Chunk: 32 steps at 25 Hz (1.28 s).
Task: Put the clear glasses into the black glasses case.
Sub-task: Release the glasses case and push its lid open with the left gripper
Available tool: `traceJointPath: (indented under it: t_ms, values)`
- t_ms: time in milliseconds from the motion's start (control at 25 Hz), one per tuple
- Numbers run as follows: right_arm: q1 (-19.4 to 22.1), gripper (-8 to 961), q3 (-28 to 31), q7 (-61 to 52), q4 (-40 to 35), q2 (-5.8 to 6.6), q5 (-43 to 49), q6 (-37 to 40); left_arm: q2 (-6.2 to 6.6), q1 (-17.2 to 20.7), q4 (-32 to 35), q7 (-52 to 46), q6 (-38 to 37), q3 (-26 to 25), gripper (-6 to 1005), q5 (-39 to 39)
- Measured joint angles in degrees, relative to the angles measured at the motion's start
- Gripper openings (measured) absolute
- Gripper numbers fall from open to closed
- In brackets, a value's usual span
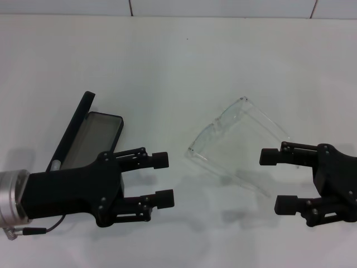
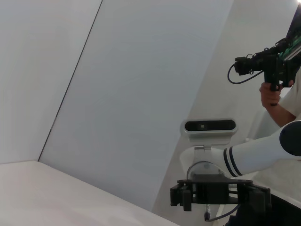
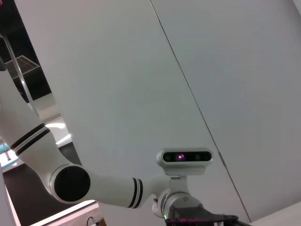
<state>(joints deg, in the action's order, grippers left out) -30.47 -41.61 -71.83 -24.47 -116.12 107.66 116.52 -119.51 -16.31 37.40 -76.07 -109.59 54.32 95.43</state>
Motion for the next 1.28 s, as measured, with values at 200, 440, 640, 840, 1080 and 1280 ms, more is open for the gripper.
traceJointPath:
  t_ms: [200, 440, 640, 840, 1080, 1280]
  values:
    - [0.37, 868, 0.04, 0.08, -0.01, -0.06, 0.0, -0.12, -0.02, -0.03, -0.34, -0.1, 0.0, -0.03, 762, 0.12]
    - [0.44, 866, 0.5, 0.48, 0.39, -0.07, -0.19, -0.44, 0.02, -0.12, -0.68, -0.9, 0.0, -0.03, 761, 0.11]
    - [3.06, 864, 0.82, 3.65, 0.42, 0.29, -4.52, -2.39, 0.05, -0.12, 1.77, -4.62, 0.06, -0.5, 761, -0.61]
    - [7.13, 863, 0.83, 8.25, -0.06, 0.7, -12.03, -1.79, -0.43, 0.47, 15.84, -17.0, 4.1, -0.95, 760, -0.39]
    - [9.89, 860, 0.76, 8.63, -1.07, 1.16, -14.35, -2.17, -0.56, 1.32, 38.91, -35.09, 12.3, 4.21, 759, 0.49]
    - [10.67, 859, 0.08, 10.61, -0.22, 0.78, -14.08, -3.96, -0.41, 2.38, 56.73, -49.75, 22.85, 8.13, 759, 12.27]
